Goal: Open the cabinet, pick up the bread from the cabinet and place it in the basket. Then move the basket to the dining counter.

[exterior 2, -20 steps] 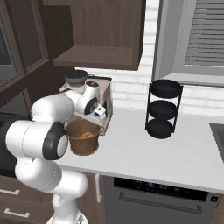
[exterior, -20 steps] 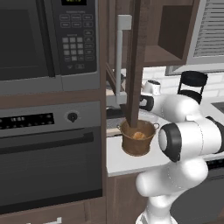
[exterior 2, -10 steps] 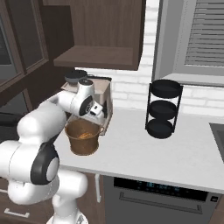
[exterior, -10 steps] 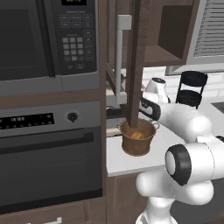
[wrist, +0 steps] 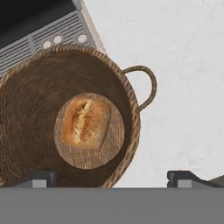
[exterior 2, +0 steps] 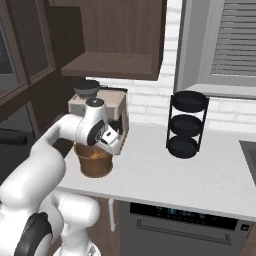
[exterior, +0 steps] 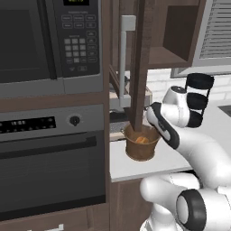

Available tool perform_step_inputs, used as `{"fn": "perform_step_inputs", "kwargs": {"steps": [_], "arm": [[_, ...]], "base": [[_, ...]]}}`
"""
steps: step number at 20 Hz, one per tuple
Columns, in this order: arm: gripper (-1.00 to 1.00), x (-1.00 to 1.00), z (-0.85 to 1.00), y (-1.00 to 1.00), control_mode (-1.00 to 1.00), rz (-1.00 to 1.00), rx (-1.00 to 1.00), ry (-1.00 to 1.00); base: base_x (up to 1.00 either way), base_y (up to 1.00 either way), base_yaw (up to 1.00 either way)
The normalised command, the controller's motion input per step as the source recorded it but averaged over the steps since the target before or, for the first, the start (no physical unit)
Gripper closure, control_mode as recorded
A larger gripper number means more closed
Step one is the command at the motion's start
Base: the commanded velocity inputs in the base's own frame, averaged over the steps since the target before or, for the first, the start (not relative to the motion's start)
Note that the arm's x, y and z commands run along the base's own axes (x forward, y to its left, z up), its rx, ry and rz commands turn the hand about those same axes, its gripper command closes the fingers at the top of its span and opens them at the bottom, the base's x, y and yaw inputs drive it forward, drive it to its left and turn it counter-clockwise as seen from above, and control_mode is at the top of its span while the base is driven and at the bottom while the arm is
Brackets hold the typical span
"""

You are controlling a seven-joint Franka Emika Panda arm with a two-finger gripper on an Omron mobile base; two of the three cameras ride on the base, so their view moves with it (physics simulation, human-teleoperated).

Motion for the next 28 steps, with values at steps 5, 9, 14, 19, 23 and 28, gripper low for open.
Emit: {"fn": "perform_step_inputs", "kwargs": {"steps": [5, 9, 14, 19, 23, 28], "arm": [[-1.00, -0.05, -0.09, -0.10, -1.00, -0.30, 0.00, 0.02], [-1.00, -0.06, -0.39, 0.00, -1.00, -0.29, 0.00, 0.02], [-1.00, 0.02, -0.24, 0.00, -1.00, -0.19, 0.00, 0.00], [-1.00, 0.22, -0.12, 0.00, -1.00, -0.06, 0.00, 0.00], [-1.00, 0.05, -0.29, 0.00, -1.00, 0.00, 0.00, 0.00], [-1.00, 0.14, -0.36, 0.00, -1.00, 0.00, 0.00, 0.03]], "base": [[0.00, 0.00, 0.00], [0.00, 0.00, 0.00], [0.00, 0.00, 0.00], [0.00, 0.00, 0.00], [0.00, 0.00, 0.00], [0.00, 0.00, 0.00]]}}
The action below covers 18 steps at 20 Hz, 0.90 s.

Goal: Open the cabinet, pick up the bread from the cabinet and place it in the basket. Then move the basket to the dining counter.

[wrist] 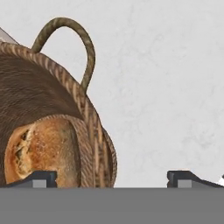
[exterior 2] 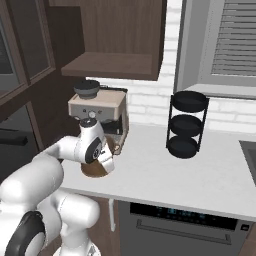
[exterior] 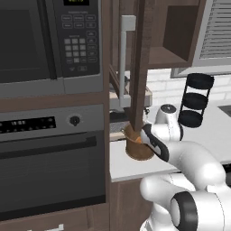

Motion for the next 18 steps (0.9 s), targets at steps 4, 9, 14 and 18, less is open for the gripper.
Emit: {"fn": "perform_step_inputs", "kwargs": {"steps": [4, 9, 14, 18], "arm": [[1.00, 0.17, -0.55, 0.03, -1.00, 0.00, 0.01, 0.08], [1.00, 0.03, -0.49, 0.02, -1.00, 0.00, 0.01, 0.05], [1.00, -0.03, -0.28, 0.03, -1.00, 0.00, 0.04, 0.00], [1.00, -0.16, 0.18, 0.00, -1.00, 0.00, 0.09, 0.00]], "base": [[0.00, 0.00, 0.00], [0.00, 0.00, 0.00], [0.00, 0.00, 0.00], [0.00, 0.00, 0.00]]}}
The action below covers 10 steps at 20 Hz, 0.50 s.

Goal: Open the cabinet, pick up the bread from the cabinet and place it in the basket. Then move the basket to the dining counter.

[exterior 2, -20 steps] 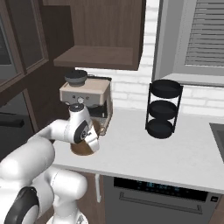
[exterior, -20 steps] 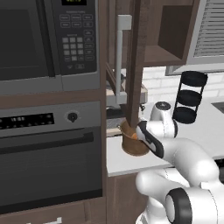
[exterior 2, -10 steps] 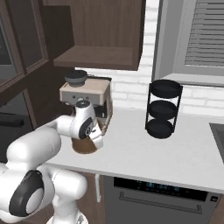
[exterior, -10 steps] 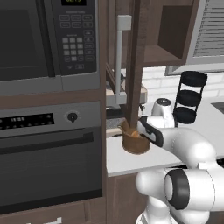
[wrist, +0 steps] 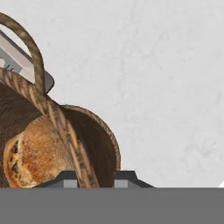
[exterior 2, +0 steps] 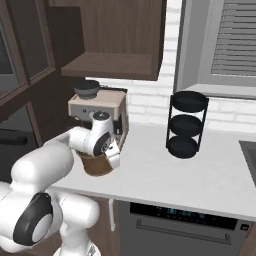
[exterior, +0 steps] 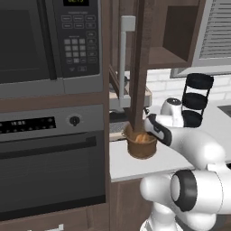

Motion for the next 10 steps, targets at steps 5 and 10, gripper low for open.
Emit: {"fn": "perform_step_inputs", "kwargs": {"steps": [5, 10], "arm": [[1.00, -0.52, 0.80, -0.04, -1.00, -0.08, 0.13, -0.01], [1.00, -0.63, 0.73, -0.13, -1.00, -0.09, 0.08, 0.00]], "base": [[0.00, 0.00, 0.00], [0.00, 0.00, 0.00]]}}
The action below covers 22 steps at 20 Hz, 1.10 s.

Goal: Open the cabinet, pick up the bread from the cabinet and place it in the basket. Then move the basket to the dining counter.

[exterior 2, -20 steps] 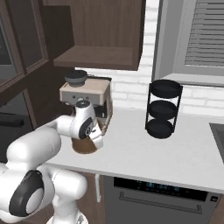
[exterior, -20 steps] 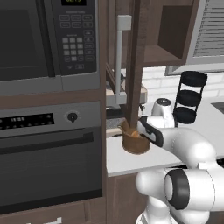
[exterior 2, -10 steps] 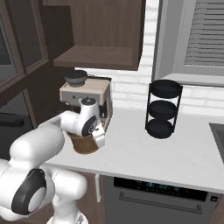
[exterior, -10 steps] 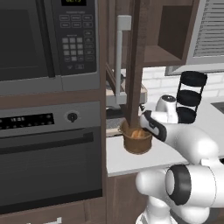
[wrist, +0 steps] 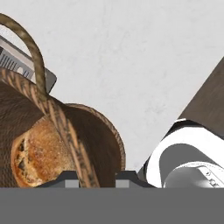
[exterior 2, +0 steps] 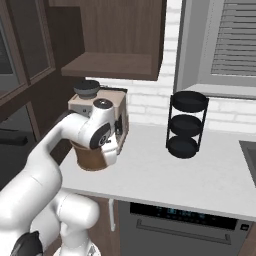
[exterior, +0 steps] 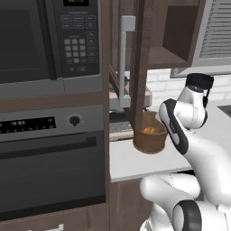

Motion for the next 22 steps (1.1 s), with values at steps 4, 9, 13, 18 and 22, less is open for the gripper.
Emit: {"fn": "perform_step_inputs", "kwargs": {"steps": [4, 9, 13, 18, 22], "arm": [[1.00, -0.26, 0.38, -0.18, -1.00, -0.11, 0.05, 0.00], [1.00, 0.00, 0.00, 0.00, -1.00, -0.03, 0.00, 0.00], [1.00, 0.00, 0.00, 0.00, -1.00, 0.00, 0.00, 0.00], [1.00, 0.00, 0.00, 0.00, -1.00, 0.00, 0.00, 0.00], [1.00, 0.00, 0.00, 0.00, -1.00, 0.00, 0.00, 0.00]], "base": [[0.00, 0.00, 0.00], [0.00, 0.00, 0.00], [0.00, 0.00, 0.00], [0.00, 0.00, 0.00], [0.00, 0.00, 0.00]]}}
